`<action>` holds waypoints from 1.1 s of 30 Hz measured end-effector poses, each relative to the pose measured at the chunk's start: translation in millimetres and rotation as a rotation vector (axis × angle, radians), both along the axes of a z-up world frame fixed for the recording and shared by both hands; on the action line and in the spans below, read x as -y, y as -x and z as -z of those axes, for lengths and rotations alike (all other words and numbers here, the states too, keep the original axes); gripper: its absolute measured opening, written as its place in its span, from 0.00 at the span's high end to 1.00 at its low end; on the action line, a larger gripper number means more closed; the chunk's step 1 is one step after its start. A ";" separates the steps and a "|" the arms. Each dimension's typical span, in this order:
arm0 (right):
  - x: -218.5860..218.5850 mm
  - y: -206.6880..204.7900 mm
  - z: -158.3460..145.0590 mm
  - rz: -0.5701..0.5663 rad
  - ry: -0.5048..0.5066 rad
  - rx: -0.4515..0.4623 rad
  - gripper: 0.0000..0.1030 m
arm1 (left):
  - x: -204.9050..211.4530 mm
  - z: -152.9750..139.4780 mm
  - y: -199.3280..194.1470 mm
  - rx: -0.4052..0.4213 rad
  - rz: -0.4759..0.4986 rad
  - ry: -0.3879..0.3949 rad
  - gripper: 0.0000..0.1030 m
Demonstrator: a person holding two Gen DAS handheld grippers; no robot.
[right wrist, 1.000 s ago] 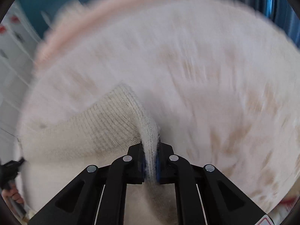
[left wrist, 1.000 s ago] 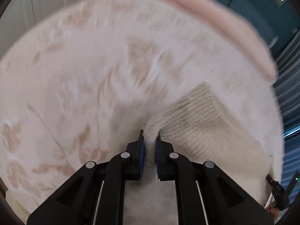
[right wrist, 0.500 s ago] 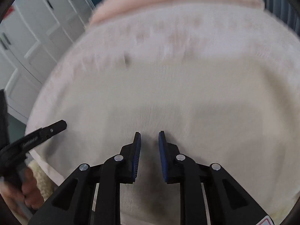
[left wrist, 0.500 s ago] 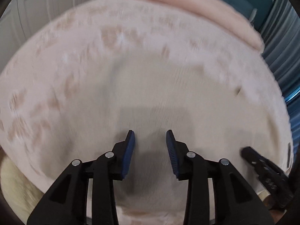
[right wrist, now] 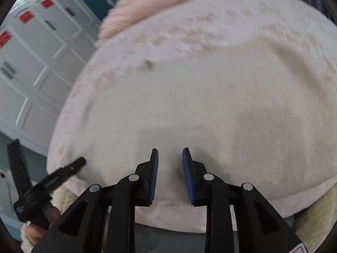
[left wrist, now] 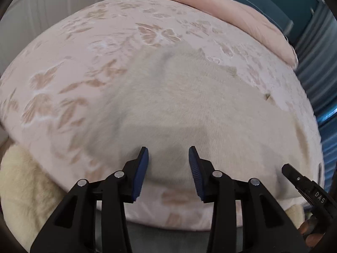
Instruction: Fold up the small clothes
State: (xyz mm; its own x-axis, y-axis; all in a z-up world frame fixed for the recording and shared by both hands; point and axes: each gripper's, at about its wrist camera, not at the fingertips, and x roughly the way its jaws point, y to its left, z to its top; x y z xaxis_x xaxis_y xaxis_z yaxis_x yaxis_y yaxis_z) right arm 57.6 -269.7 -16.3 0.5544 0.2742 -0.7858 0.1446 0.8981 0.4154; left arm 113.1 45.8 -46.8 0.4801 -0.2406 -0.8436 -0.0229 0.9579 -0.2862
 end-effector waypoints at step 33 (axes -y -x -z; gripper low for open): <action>-69.8 -19.1 33.2 -0.132 0.135 0.033 0.78 | 0.1 -82.3 2.1 0.183 -0.019 0.339 0.92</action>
State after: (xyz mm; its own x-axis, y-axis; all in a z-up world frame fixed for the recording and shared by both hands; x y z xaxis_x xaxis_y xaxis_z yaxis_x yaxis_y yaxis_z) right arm 76.7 -199.9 -49.5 0.5466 0.2398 -0.8023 0.0097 0.9562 0.2925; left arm 111.0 45.6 35.6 0.6225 -0.4805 -0.6178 0.0412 0.8084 -0.5872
